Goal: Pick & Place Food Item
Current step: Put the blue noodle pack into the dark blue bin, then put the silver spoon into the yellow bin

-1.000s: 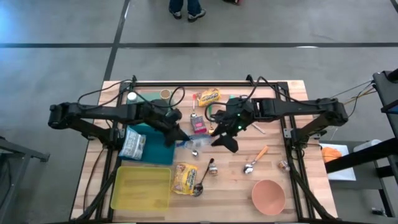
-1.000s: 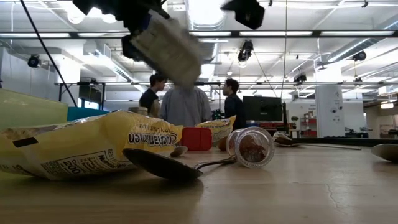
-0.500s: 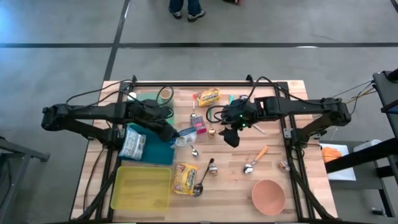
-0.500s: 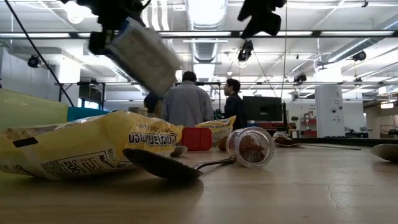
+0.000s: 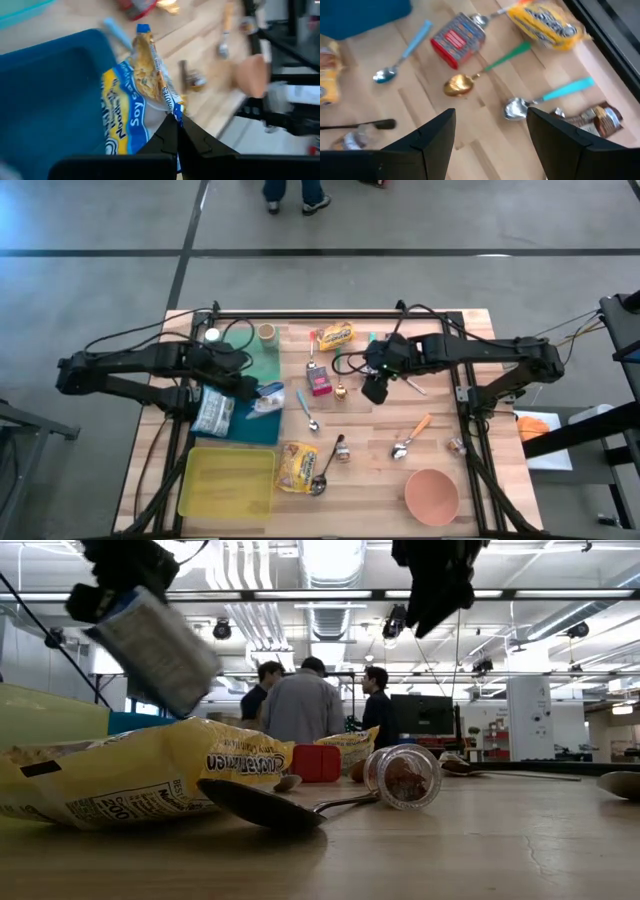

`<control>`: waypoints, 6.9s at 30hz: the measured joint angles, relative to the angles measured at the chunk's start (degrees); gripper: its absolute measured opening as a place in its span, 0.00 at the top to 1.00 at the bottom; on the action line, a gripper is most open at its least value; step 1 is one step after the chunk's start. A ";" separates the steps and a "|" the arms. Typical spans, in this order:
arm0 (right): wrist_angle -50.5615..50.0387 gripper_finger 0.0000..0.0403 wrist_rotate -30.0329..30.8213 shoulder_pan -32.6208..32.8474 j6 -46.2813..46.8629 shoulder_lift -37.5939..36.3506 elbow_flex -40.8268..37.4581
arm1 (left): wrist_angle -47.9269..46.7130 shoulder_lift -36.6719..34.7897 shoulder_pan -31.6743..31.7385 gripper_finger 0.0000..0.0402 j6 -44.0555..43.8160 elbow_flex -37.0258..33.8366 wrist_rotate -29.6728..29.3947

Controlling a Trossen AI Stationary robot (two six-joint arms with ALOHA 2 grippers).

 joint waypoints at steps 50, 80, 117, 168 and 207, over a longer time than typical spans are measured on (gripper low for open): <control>3.66 0.40 -3.39 -1.84 -0.01 0.02 -9.34 | -19.51 -0.78 -0.23 1.00 -6.59 -8.72 0.54; 3.52 0.40 -3.63 -1.80 -0.22 0.02 -9.43 | -22.01 -0.67 -5.84 1.00 -22.33 -5.72 -12.54; 3.58 0.40 -5.20 -0.62 -0.70 0.04 -10.22 | -25.50 10.09 -19.84 0.99 -38.16 -8.04 -10.49; 7.29 0.40 -11.38 -22.82 -4.10 3.18 -26.48 | 2.68 9.56 -19.29 0.43 -19.30 0.42 -23.91; 12.48 0.97 -21.14 -23.91 -8.81 6.33 -27.00 | 6.18 9.56 -19.25 0.43 -18.35 0.42 -23.45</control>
